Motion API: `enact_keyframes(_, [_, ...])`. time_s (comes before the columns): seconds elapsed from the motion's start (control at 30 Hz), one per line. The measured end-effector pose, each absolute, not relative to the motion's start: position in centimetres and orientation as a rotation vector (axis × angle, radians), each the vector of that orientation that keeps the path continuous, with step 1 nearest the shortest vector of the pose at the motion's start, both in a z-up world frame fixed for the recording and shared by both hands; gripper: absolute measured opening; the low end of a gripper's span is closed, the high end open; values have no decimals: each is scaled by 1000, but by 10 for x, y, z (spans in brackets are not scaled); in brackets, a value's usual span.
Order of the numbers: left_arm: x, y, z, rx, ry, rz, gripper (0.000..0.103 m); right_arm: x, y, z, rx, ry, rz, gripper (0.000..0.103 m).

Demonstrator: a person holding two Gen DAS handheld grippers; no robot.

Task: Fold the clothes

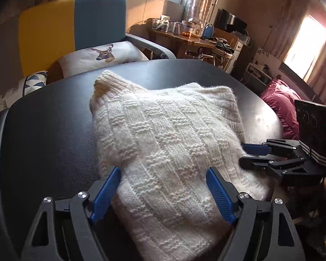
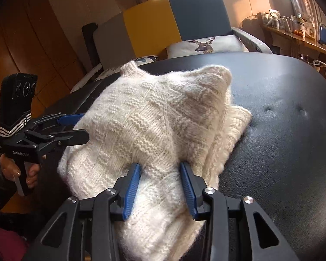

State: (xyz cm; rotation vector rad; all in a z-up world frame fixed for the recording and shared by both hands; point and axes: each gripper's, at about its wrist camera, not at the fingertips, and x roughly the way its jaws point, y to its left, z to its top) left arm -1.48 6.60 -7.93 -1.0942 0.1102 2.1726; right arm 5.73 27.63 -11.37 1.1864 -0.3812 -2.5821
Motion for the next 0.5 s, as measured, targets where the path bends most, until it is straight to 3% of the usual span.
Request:
enact_keyframes(0.2, [-17, 28, -72, -1150, -38, 2217, 82, 83, 312, -91, 1096, -723, -2598, 42])
enact_keyframes(0.5, [-10, -14, -84, -1275, -113, 2278, 82, 129, 363, -129, 1149, -1107, -2552, 47])
